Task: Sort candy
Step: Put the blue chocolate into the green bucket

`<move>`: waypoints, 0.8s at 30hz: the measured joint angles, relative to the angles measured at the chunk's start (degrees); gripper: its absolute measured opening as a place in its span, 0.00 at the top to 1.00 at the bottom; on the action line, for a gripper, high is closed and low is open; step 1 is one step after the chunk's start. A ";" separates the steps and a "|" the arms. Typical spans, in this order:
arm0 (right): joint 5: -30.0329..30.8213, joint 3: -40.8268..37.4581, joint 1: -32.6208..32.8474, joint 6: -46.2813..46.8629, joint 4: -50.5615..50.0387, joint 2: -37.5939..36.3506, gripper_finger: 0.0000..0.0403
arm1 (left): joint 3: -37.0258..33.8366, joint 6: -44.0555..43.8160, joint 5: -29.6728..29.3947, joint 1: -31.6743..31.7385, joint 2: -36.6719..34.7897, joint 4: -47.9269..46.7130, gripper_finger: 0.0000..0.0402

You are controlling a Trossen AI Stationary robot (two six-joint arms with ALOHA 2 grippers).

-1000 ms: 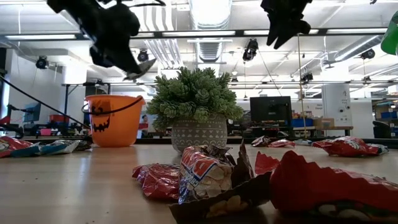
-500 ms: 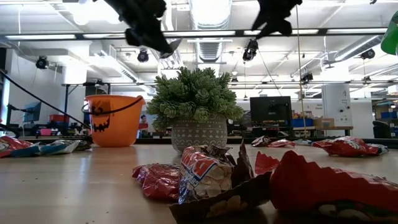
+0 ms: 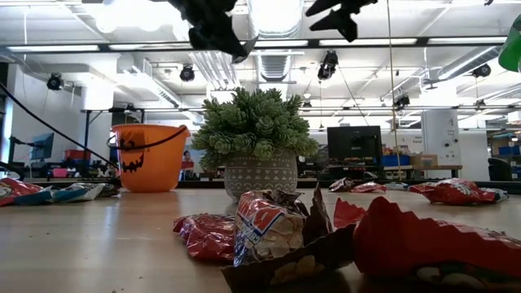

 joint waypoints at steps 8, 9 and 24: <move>0.01 -0.08 4.94 2.77 10.80 5.86 0.58 | 1.51 2.88 4.44 0.78 -0.50 -0.43 1.00; 0.02 -0.08 5.46 2.93 12.07 6.42 0.58 | 1.51 2.93 5.45 1.03 -0.55 -0.43 1.00; 0.06 0.57 8.01 6.35 19.25 13.66 0.58 | 1.45 5.03 8.67 1.22 -0.57 -0.26 1.00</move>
